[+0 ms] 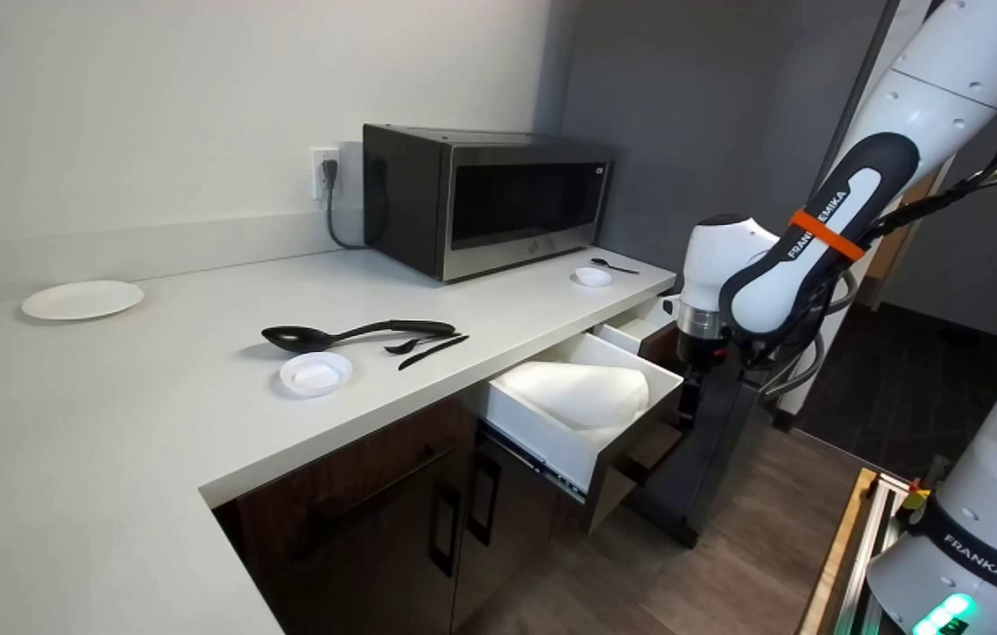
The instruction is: Close the middle drawer
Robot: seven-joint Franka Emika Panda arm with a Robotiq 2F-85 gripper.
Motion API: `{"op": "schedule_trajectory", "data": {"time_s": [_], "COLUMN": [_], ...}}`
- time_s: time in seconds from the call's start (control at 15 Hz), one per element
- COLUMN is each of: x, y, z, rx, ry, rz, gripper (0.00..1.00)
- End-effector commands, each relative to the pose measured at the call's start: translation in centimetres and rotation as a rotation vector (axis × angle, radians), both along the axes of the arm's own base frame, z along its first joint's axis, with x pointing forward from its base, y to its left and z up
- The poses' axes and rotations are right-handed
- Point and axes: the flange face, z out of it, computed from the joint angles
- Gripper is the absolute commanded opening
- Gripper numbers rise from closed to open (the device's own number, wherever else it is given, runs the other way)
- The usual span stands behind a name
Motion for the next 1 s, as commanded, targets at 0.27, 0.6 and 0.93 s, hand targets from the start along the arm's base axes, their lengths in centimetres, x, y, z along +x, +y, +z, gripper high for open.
{"op": "schedule_trajectory", "data": {"time_s": [0.27, 0.6, 0.93], "x": [5.7, 11.6, 15.4], "y": [3.9, 6.0, 7.1], "z": [-2.3, -4.0, -5.8], "rx": [-0.076, -0.106, -0.141], "ry": [-0.182, -0.233, -0.248], "rz": [0.014, -0.074, -0.126], "gripper": [1.0, 1.0, 1.0]}}
